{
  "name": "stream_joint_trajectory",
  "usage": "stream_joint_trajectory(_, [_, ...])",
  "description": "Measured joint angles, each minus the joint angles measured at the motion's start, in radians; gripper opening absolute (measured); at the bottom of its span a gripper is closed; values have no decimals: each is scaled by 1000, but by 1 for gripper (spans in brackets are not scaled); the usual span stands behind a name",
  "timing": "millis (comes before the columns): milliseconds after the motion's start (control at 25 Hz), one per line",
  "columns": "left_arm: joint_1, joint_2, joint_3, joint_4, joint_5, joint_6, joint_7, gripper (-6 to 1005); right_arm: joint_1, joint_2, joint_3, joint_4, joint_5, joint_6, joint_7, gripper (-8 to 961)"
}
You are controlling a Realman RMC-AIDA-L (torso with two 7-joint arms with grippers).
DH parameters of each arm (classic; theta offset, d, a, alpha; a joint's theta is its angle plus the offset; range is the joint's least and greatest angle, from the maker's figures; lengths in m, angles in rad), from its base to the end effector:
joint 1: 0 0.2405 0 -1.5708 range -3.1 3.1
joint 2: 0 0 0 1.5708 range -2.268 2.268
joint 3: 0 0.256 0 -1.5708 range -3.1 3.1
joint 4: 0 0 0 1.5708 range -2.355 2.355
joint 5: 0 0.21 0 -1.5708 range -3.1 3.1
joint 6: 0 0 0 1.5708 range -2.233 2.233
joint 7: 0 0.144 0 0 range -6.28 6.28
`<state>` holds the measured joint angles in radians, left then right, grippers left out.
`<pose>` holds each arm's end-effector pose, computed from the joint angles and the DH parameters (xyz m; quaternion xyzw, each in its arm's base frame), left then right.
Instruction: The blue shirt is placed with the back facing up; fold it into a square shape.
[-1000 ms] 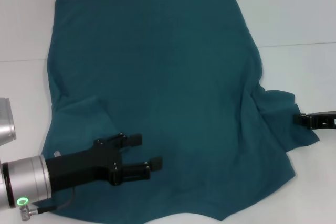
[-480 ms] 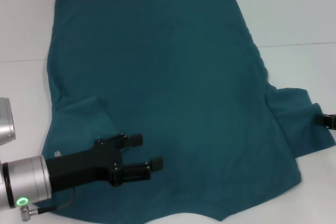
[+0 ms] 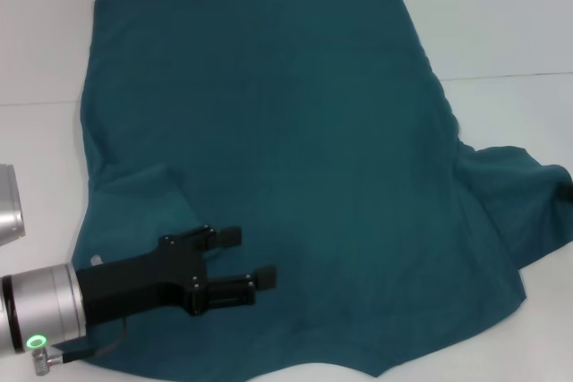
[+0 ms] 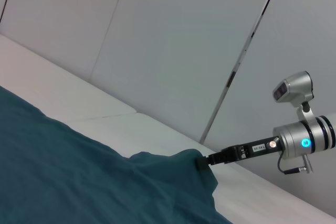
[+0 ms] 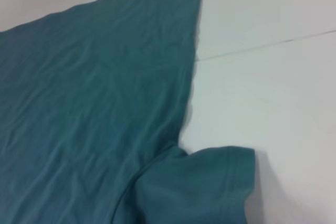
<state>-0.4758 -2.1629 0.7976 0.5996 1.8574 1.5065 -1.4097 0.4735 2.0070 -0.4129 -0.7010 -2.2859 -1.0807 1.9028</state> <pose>-0.2479 0.3086 -0.0458 -0.9093 -0.2713 -0.3002 0.0972 0.3852 0.3482 0.0810 -0.7451 0.5275 0.1431 0.3822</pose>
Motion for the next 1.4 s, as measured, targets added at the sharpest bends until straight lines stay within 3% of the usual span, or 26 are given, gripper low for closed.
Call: stream_joint_trajectory(1400, [-1, 0, 0, -3, 4, -2, 0, 950, 0, -11, 22, 0, 25, 48, 6, 13])
